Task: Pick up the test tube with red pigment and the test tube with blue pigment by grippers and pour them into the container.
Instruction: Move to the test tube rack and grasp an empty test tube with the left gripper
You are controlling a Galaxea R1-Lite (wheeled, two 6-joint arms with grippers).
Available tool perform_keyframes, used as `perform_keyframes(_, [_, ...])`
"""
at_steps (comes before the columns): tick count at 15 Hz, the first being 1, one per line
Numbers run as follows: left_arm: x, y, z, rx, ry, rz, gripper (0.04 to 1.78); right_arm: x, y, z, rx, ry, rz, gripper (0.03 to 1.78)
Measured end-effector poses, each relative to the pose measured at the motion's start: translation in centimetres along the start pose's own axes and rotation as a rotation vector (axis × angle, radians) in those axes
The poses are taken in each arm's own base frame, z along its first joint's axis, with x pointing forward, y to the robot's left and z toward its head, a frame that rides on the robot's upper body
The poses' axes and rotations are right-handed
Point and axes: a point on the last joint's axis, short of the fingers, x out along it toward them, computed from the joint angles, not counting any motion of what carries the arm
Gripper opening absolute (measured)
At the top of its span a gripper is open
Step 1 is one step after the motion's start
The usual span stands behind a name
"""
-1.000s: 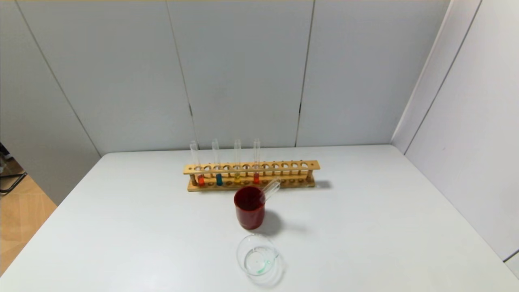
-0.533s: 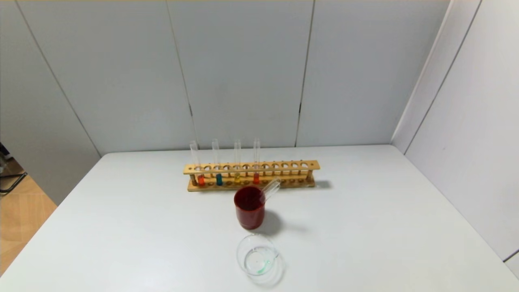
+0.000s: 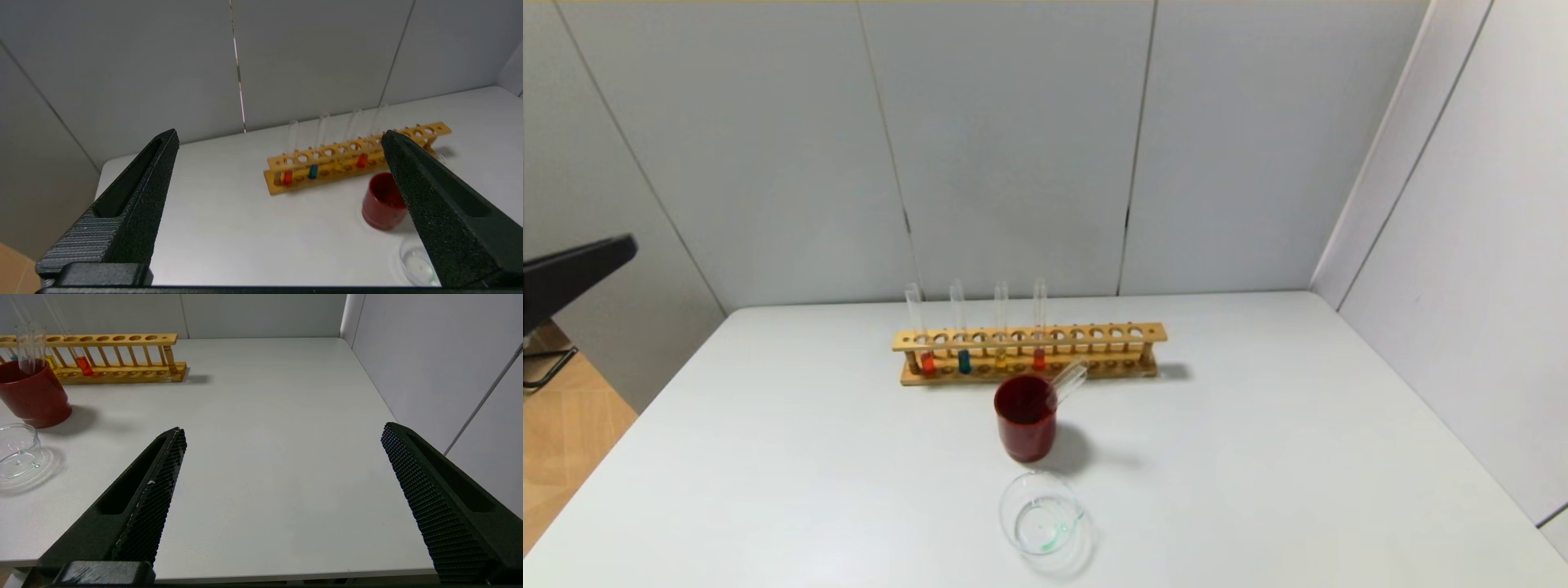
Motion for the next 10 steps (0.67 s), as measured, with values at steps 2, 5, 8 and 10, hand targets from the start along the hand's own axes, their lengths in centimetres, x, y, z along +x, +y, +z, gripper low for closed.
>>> perform_keyframes(2, [4.9,1.0,0.3,0.006,-0.012,-0.008,1.75,0.0,0.0,0.0,0.0,0.0,0.0,1.74])
perform_keyframes(5, [10.4,1.4,-1.3,0.002,0.016,-0.039,1.75,0.0,0.0,0.0,0.0,0.0,-0.001,1.74])
perform_keyframes(8, [13.9,0.5,-3.9,-0.01,0.064,-0.093,1.75,0.0,0.0,0.0,0.0,0.0,-0.001,1.74])
perform_keyframes(10, [15.2,-0.2,-5.6,-0.013,0.071,-0.12,1.75,0.0,0.0,0.0,0.0,0.0,-0.001,1.74])
